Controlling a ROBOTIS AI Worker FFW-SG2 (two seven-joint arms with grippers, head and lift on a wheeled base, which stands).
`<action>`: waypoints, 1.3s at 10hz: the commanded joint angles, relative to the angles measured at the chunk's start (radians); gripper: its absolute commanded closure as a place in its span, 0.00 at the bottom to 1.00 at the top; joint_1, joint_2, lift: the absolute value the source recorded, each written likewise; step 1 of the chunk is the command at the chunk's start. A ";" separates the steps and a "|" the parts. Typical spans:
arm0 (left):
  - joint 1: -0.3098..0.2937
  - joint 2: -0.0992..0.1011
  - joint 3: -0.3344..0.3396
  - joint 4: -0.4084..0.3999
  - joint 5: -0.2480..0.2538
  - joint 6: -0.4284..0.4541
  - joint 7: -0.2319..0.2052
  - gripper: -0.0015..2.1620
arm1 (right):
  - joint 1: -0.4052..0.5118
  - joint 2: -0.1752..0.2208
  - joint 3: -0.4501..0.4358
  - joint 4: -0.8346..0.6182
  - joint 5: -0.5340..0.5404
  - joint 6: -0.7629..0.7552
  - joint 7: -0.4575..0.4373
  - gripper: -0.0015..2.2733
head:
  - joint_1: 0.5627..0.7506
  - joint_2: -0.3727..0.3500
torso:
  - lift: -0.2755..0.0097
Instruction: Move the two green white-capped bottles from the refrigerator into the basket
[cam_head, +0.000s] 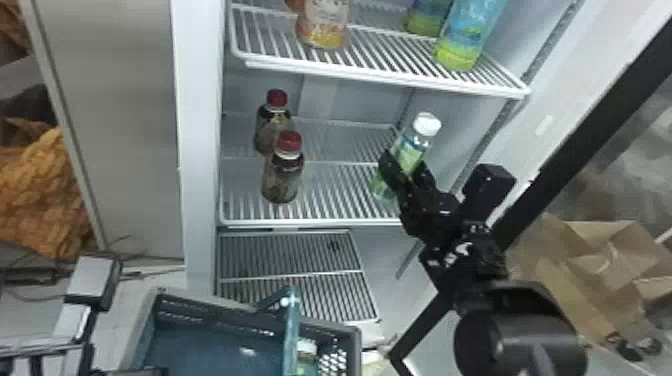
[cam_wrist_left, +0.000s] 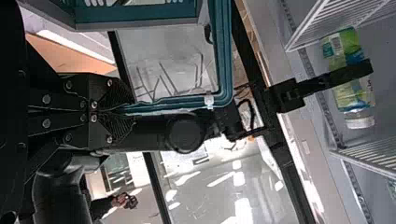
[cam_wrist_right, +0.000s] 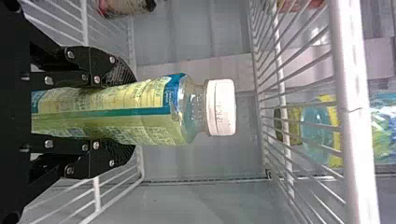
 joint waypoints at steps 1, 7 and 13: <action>0.000 0.000 0.000 0.000 0.000 0.002 0.000 0.54 | 0.052 0.001 -0.001 -0.062 -0.027 0.026 0.007 0.37 | 0.70 0.03 | 0.04; 0.005 0.002 0.002 0.000 0.000 0.002 0.000 0.54 | 0.209 -0.012 -0.001 -0.275 -0.112 0.122 0.040 0.37 | 0.70 0.03 | 0.04; 0.010 0.002 0.008 -0.005 0.000 0.002 0.000 0.54 | 0.393 0.024 0.001 -0.457 -0.182 0.168 0.051 0.37 | 0.70 0.03 | 0.04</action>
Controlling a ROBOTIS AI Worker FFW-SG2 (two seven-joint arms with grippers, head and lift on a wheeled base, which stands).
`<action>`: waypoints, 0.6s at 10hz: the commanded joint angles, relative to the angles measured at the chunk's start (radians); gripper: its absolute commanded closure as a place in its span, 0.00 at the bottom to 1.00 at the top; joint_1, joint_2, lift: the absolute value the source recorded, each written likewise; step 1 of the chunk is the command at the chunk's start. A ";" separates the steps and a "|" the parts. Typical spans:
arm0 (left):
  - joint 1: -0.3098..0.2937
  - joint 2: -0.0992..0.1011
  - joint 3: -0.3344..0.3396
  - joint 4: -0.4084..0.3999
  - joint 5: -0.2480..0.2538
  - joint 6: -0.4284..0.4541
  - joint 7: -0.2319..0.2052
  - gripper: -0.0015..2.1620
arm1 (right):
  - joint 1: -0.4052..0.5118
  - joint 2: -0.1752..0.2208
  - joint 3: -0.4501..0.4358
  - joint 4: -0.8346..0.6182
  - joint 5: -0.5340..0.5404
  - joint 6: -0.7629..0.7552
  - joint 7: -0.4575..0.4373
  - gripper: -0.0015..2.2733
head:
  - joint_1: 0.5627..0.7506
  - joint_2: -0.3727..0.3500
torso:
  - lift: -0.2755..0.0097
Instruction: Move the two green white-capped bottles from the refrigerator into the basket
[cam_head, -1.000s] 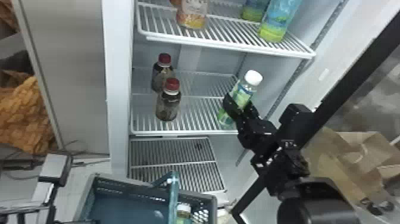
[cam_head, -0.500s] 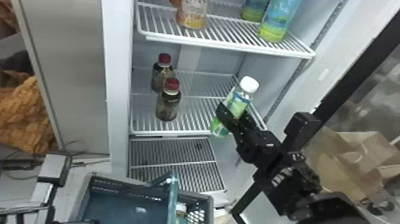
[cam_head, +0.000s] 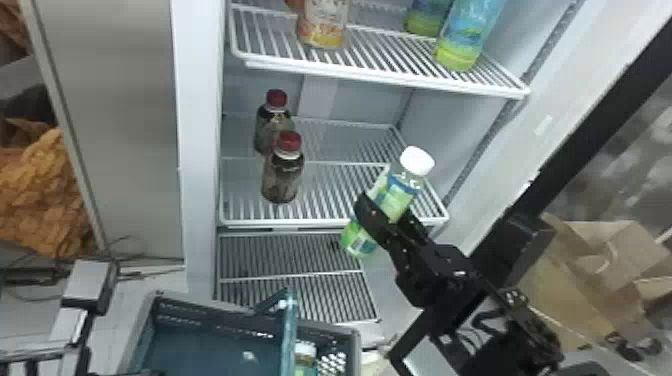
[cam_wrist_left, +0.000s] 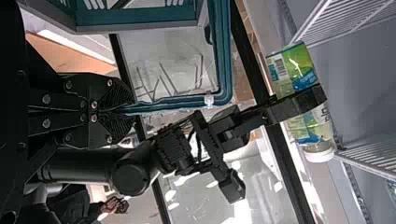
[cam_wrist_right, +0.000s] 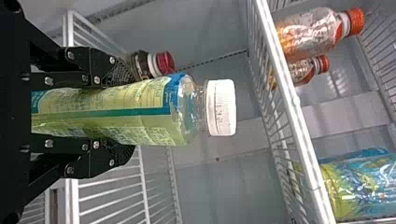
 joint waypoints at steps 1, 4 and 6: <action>0.005 0.000 0.002 0.000 0.000 0.000 0.000 0.54 | 0.037 0.005 0.001 -0.035 -0.010 0.013 0.003 0.37 | 0.70 0.03 | 0.04; 0.012 -0.001 0.010 -0.005 -0.004 0.000 0.000 0.54 | 0.103 0.033 -0.001 -0.077 -0.032 0.065 0.026 0.37 | 0.70 0.03 | 0.04; 0.012 -0.001 0.012 -0.007 -0.004 0.000 0.000 0.54 | 0.165 0.036 -0.003 -0.163 -0.044 0.136 0.031 0.37 | 0.70 0.03 | 0.04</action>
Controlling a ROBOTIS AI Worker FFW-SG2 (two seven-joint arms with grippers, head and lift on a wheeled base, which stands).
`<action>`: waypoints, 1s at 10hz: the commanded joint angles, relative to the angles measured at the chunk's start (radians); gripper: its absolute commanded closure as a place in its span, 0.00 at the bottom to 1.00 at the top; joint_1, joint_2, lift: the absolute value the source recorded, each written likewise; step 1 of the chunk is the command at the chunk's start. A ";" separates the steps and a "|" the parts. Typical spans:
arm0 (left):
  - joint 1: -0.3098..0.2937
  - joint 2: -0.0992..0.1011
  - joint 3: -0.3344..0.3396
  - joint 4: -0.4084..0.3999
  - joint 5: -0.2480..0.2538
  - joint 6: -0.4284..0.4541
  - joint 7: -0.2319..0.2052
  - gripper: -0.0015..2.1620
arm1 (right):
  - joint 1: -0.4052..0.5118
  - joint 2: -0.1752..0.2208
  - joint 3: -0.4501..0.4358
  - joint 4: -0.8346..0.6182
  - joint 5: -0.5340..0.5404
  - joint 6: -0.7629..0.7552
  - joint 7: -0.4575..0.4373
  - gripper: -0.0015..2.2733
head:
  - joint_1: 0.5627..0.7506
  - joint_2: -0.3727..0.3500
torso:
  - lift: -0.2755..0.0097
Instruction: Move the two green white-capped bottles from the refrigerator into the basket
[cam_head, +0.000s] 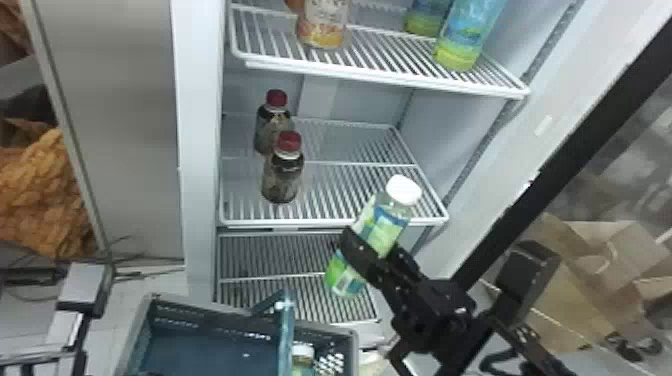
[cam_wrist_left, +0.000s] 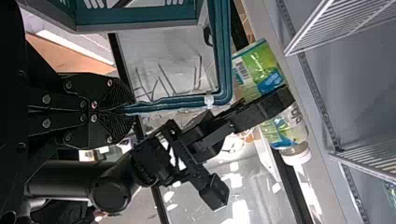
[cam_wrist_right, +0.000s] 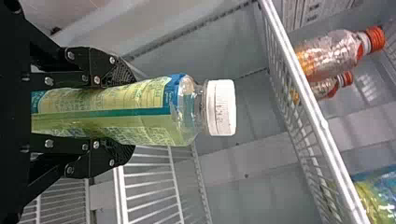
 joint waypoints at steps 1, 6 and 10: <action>0.005 0.000 0.003 0.000 -0.002 0.000 0.000 0.54 | 0.064 0.002 -0.005 -0.082 -0.014 0.073 0.002 0.38 | 0.70 0.03 | 0.04; 0.002 0.002 0.007 -0.003 -0.006 0.000 0.002 0.54 | 0.179 -0.001 -0.007 -0.165 -0.018 0.235 0.024 0.38 | 0.70 0.03 | 0.04; 0.002 0.002 0.007 -0.003 -0.008 0.002 0.003 0.54 | 0.184 -0.001 0.001 -0.119 -0.044 0.350 0.035 0.38 | 0.70 0.03 | 0.04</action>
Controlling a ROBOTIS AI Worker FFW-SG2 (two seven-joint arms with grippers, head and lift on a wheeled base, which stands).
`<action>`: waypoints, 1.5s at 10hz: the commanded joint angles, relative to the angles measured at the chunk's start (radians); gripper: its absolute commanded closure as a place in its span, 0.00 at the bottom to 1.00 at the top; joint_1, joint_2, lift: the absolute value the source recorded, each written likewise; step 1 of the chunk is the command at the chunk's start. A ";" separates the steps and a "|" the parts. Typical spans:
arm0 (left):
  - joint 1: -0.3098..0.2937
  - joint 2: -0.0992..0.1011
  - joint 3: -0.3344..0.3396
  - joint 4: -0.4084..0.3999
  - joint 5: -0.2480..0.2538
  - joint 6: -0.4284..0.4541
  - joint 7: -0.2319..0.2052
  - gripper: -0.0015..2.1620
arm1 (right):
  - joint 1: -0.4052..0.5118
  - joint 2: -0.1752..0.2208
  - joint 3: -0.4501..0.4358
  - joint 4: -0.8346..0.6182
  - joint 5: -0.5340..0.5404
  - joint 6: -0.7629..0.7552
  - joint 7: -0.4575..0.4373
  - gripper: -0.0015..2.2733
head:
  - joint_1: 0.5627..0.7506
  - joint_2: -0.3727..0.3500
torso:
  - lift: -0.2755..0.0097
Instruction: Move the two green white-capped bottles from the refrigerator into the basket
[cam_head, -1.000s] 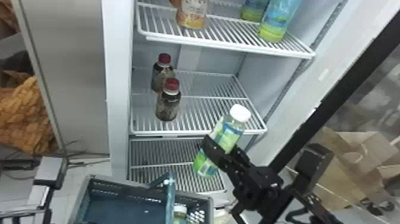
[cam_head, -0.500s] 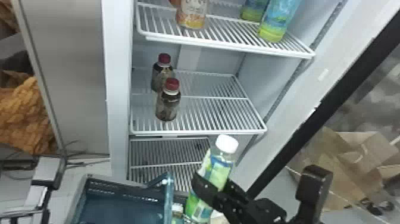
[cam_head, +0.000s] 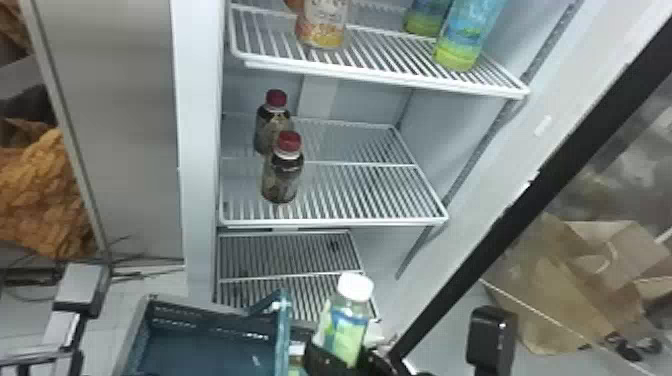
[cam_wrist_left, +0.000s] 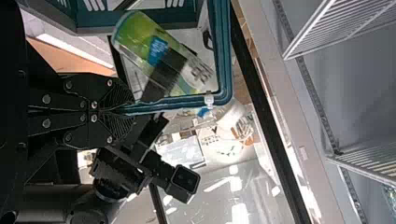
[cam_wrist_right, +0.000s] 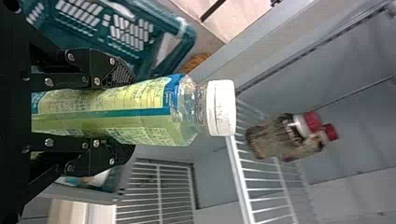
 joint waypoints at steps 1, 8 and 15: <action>0.000 0.000 0.000 0.000 0.000 0.000 0.000 0.54 | 0.000 0.000 -0.003 0.008 0.001 0.067 0.000 0.38 | 0.70 0.03 | 0.04; 0.003 -0.002 0.002 0.000 0.000 0.002 0.000 0.54 | -0.056 -0.006 0.015 0.106 -0.040 0.148 0.021 0.35 | 0.70 0.03 | 0.04; 0.007 -0.002 0.006 0.000 0.004 0.005 0.000 0.54 | -0.063 -0.003 0.001 0.094 -0.009 0.111 0.026 0.16 | 0.70 0.03 | 0.04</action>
